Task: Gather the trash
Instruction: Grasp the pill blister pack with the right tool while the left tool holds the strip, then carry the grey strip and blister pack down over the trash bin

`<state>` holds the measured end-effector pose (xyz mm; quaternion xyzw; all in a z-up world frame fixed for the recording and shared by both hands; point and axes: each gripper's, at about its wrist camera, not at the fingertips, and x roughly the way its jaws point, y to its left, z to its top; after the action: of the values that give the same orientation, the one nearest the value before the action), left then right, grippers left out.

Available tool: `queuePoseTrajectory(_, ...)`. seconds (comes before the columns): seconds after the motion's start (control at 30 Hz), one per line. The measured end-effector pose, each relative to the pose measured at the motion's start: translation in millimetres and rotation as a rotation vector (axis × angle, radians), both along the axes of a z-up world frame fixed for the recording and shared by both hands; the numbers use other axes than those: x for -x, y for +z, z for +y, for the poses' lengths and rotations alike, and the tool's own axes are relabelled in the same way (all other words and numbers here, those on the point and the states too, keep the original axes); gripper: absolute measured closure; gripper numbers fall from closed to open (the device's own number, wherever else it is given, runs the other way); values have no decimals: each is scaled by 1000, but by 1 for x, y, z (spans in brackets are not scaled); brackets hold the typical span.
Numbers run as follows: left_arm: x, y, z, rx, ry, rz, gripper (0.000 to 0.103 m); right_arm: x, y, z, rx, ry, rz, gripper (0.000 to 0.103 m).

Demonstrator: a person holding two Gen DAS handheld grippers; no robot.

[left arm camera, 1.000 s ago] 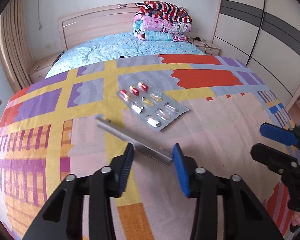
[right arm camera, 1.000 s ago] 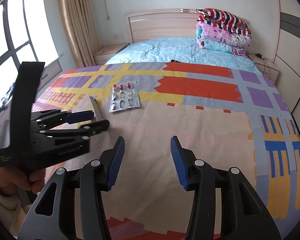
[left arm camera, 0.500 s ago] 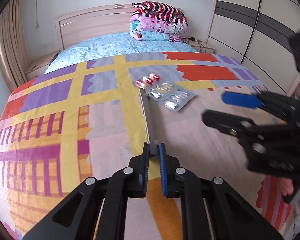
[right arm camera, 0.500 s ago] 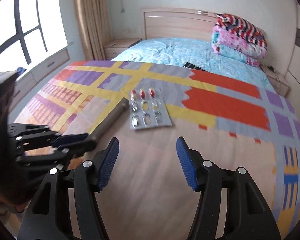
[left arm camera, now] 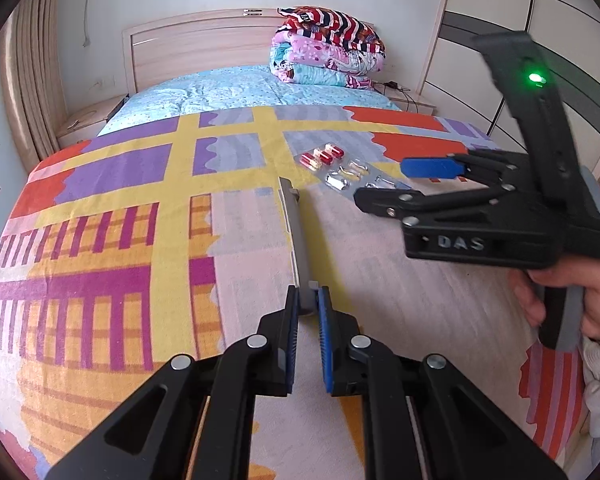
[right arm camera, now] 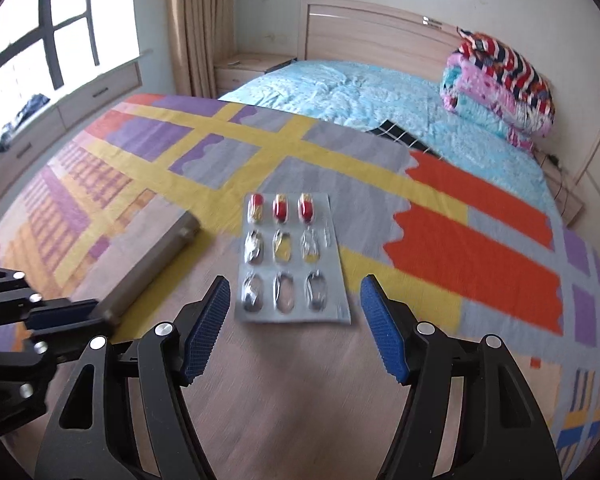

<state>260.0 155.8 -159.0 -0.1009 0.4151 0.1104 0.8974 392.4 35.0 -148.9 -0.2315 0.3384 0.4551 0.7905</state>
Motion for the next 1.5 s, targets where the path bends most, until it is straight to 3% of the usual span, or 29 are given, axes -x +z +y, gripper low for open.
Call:
queuePoseTrajectory(0.13, 6, 1, 4, -5, 18, -12, 94, -4, -2, -5, -23, -8, 47, 37)
queuePoseTrajectory(0.2, 9, 2, 6, -9, 18, -13, 94, -2, -2, -6, -19, -15, 39, 45)
queuePoseTrajectory(0.77, 56, 27, -4, -25, 36, -65, 94, 52, 13, -45, -63, 20, 81, 45)
queuePoseTrajectory(1.5, 129, 74, -73, -62, -37, -147, 94, 158, 74, -133, -201, 44, -46, 45)
